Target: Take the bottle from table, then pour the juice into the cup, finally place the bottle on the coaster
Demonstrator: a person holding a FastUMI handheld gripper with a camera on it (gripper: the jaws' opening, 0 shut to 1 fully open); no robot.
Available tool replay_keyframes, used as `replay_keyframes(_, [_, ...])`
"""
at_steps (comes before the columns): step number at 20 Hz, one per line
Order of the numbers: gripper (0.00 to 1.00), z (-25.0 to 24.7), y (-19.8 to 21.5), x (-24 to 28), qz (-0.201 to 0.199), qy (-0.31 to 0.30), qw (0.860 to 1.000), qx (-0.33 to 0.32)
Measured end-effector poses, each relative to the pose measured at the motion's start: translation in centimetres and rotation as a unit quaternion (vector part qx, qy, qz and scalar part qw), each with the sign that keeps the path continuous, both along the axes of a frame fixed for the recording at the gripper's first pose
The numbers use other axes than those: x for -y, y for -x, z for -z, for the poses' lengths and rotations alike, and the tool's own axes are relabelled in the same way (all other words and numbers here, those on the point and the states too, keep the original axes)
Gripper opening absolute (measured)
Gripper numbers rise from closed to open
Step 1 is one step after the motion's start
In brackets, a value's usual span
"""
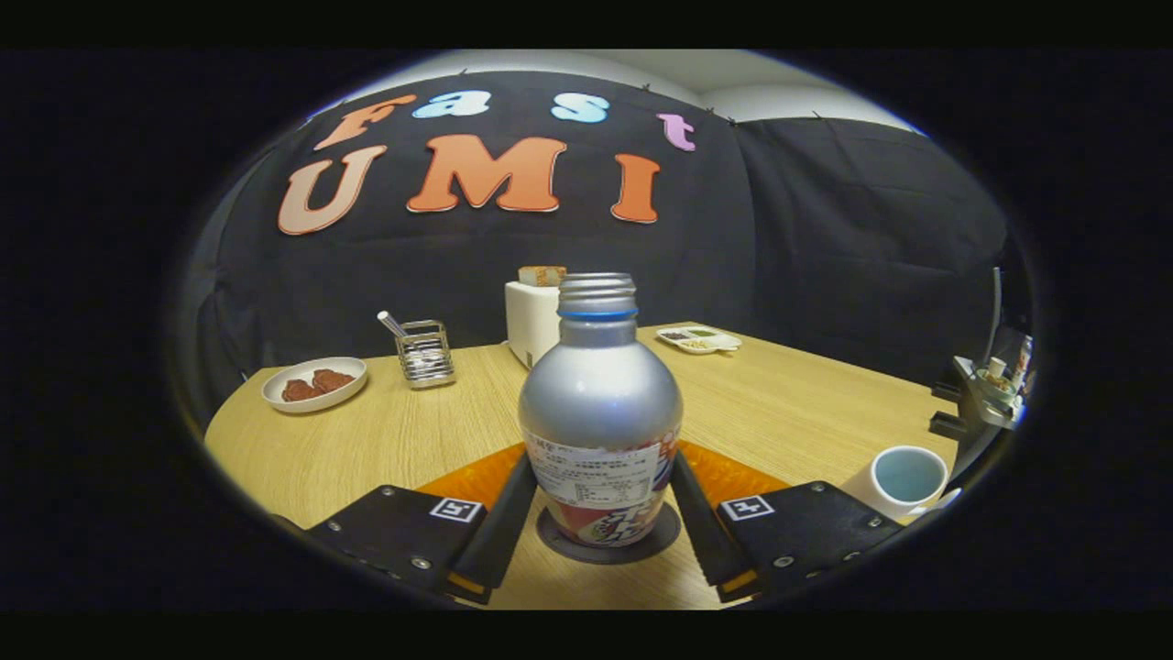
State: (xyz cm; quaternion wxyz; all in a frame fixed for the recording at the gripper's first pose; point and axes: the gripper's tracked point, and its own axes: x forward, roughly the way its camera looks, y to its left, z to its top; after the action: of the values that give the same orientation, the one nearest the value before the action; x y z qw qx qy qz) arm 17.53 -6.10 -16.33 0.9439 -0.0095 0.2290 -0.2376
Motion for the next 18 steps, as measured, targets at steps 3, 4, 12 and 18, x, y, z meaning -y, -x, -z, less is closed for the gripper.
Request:
replay_keyframes(3, [0.82, 0.6, 0.4, 0.3, 0.001, -0.002, 1.0, -0.002])
replay_keyframes(4, [0.84, 0.7, 0.6, 0.2, -0.003, -0.001, 1.0, -0.007])
replay_keyframes(12, [0.97, -2.6, 3.6, -1.9, -0.045, -0.002, 0.999, 0.0])
replay_keyframes(18, [0.97, -9.8, 6.8, -7.2, -0.136, -0.004, 0.989, 0.064])
